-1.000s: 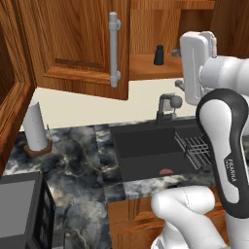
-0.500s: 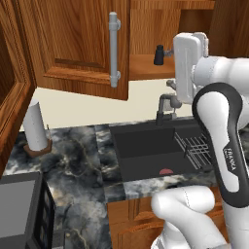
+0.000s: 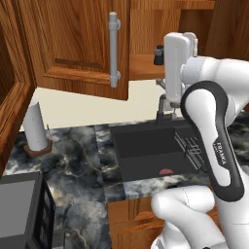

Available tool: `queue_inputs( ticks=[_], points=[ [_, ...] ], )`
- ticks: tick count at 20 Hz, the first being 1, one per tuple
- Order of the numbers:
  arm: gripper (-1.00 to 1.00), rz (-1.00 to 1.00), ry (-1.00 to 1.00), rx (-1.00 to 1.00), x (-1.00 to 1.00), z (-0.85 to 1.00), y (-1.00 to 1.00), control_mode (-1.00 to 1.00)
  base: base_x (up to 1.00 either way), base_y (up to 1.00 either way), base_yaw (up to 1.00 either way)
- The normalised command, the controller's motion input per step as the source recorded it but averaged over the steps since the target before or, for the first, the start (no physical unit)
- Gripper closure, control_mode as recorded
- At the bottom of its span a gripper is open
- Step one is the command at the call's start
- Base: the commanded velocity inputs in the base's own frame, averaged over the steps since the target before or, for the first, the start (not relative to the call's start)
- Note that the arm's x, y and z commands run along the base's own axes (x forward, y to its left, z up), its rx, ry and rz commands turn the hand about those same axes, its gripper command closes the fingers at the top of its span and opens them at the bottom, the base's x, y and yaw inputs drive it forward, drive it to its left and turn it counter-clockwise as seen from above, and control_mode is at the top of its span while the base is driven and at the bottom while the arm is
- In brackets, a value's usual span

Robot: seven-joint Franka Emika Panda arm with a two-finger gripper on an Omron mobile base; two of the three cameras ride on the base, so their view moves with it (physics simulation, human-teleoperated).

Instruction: Open the cabinet. Place the bowl and condiment on the counter. Then place the lime and garlic on the cutting board.

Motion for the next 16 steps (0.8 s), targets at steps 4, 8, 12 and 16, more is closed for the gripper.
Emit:
queue_inputs(
  ticks=[4,8,12,16],
  points=[
    [-1.0,0.01,0.0,0.07,0.3,-0.03,0.0,-1.0,0.0,0.0,0.0],
    [-1.0,0.03,0.0,0.06,0.27,-0.01,0.0,-1.0,0.0,0.0,0.0],
    [-1.0,0.05,0.0,0.05,0.24,-0.02,0.01,-1.0,0.0,0.0,0.0],
    [-1.0,0.07,0.0,0.04,0.21,-0.04,0.06,-1.0,0.0,0.0,0.0]
  ],
)
